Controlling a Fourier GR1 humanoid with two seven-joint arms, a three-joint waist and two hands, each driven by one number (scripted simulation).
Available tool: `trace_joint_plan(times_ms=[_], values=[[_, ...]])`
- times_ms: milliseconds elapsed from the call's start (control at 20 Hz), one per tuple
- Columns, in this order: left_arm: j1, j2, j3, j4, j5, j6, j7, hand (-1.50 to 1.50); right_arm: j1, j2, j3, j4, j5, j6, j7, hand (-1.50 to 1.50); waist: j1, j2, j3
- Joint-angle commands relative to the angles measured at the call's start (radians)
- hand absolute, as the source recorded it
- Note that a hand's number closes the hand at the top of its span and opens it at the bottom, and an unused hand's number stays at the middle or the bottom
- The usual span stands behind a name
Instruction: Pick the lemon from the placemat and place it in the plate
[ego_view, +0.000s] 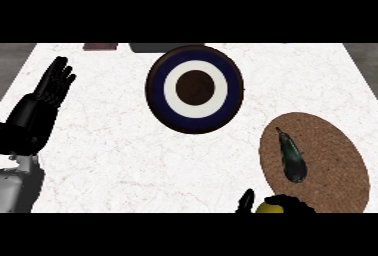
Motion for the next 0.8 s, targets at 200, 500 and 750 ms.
trace_joint_plan(times_ms=[200, 500, 750], values=[[-0.034, -0.013, -0.023, -0.014, -0.001, -0.008, 0.013, 0.00, -0.218, 0.090, 0.038, -0.002, -0.054, 0.077, 0.197, 1.50, 0.044, 0.016, 0.002], [-0.034, -0.044, -0.053, -0.018, -0.019, 0.002, -0.004, 0.00, -0.334, 0.090, -0.031, 0.014, -0.167, 0.096, 0.186, 1.50, 0.069, 0.024, 0.002], [-0.086, -0.025, -0.037, 0.014, -0.002, -0.021, 0.008, 0.00, -0.565, 0.094, -0.180, 0.159, -0.290, 0.098, 0.239, 1.50, 0.083, 0.030, 0.002]])
